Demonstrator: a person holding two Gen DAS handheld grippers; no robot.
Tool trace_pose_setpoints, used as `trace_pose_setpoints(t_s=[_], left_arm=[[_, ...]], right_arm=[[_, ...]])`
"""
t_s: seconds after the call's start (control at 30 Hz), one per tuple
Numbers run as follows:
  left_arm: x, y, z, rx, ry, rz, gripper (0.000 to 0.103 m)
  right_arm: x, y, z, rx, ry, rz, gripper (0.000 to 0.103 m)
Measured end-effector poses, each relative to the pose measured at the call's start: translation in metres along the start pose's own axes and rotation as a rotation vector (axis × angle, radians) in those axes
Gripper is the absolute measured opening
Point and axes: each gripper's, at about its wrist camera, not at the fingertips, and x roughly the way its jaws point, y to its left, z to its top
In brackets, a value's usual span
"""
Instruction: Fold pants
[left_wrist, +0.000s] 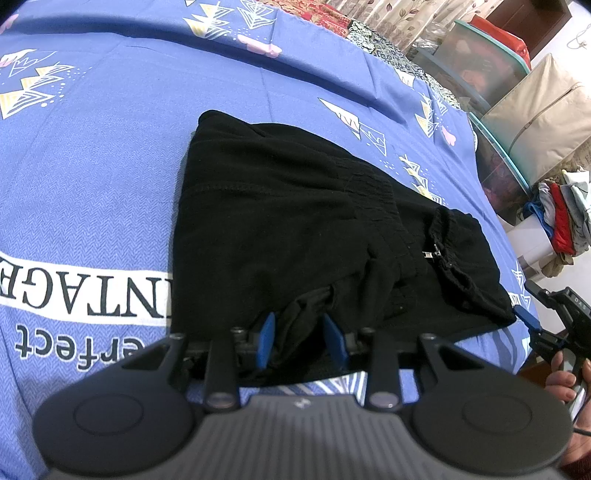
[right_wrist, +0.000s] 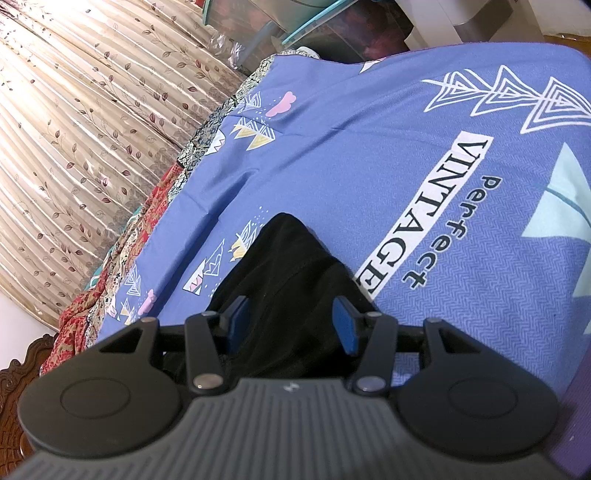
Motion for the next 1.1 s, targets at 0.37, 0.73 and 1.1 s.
trace_pose_setpoints(t_s=[0.37, 0.73, 1.1], left_arm=[[0.0, 0.0, 0.0, 0.003, 0.0, -0.002, 0.031], [-0.038, -0.007, 0.022, 0.018, -0.091, -0.077, 0.033], [-0.023, -0.05, 0.057, 0.123, -0.031, -0.124, 0.036]], right_arm=[[-0.003, 0.001, 0.0, 0.002, -0.005, 0.001, 0.053], [-0.003, -0.006, 0.005, -0.007, -0.023, -0.006, 0.061], [0.025, 0.015, -0.01, -0.139, 0.12, 0.006, 0.016]])
